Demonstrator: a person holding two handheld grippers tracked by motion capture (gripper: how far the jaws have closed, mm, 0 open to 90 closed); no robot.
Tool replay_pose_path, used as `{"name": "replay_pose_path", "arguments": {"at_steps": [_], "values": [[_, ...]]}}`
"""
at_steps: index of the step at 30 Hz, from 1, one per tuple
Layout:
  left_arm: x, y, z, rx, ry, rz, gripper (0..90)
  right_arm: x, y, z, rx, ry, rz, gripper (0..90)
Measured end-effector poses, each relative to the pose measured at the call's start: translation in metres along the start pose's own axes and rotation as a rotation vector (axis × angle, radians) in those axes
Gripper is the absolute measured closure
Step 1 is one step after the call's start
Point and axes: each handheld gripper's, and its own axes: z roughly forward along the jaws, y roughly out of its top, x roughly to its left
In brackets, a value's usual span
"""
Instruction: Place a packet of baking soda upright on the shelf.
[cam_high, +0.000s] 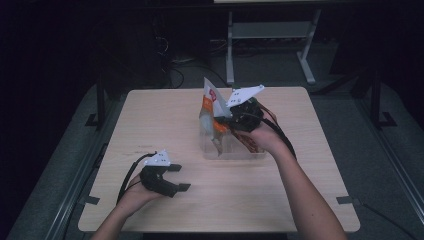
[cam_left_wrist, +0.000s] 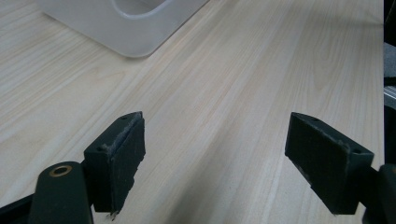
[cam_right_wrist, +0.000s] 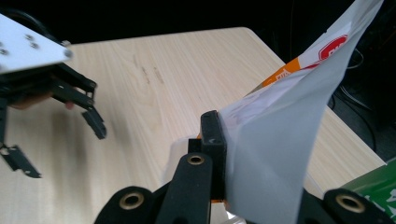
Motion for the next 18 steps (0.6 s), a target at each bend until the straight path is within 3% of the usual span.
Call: {"name": "replay_pose_path", "arguments": {"at_steps": [14,18], "values": [[0.000,0.000,0.000,0.001,-0.001,0.002,19.8,-0.008,-0.004,0.018,0.088,-0.043,-0.031,90.0],[0.000,0.000,0.001,0.002,-0.003,0.000,19.7,-0.008,-0.007,0.019,0.081,-0.039,-0.028,90.0]]}}
